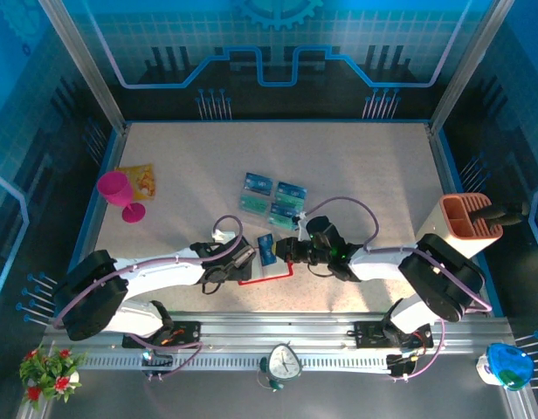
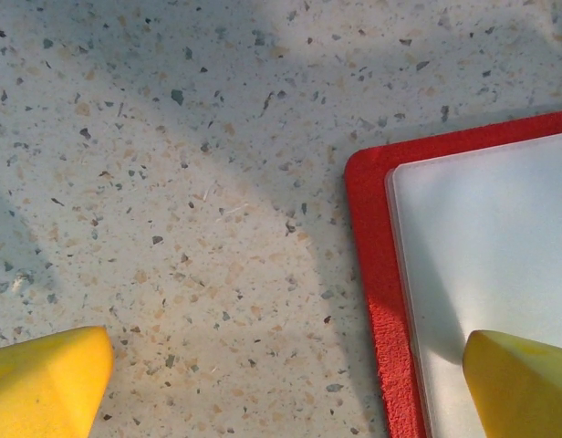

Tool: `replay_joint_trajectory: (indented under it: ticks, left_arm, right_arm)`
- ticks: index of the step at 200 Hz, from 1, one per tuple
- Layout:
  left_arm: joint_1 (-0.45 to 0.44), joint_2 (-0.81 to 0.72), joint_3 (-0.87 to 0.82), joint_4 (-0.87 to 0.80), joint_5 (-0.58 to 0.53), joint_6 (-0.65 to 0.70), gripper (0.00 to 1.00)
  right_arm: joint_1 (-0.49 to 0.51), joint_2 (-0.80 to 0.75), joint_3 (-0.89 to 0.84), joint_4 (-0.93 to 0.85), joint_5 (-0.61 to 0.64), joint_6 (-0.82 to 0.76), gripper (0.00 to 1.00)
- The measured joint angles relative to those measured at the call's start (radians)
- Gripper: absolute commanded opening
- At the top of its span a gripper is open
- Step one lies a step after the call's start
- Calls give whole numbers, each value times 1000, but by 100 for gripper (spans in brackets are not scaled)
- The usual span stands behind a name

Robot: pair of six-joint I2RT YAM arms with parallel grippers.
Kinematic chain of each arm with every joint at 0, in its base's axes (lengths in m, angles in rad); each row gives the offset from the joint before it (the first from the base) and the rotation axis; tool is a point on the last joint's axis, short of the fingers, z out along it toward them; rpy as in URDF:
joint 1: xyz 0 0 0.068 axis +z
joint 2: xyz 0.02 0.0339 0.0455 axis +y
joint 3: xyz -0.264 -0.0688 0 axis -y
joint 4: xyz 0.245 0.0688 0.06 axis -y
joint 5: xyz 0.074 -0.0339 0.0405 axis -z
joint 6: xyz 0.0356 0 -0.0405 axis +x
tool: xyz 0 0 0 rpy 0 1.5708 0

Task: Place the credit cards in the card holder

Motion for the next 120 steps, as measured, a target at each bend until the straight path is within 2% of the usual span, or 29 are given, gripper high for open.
replay_joint_trajectory:
  ticks: [120]
  left_arm:
    - [0, 2, -13, 20, 0, -16, 98]
  right_arm:
    - [16, 86, -24, 118, 12, 45, 0]
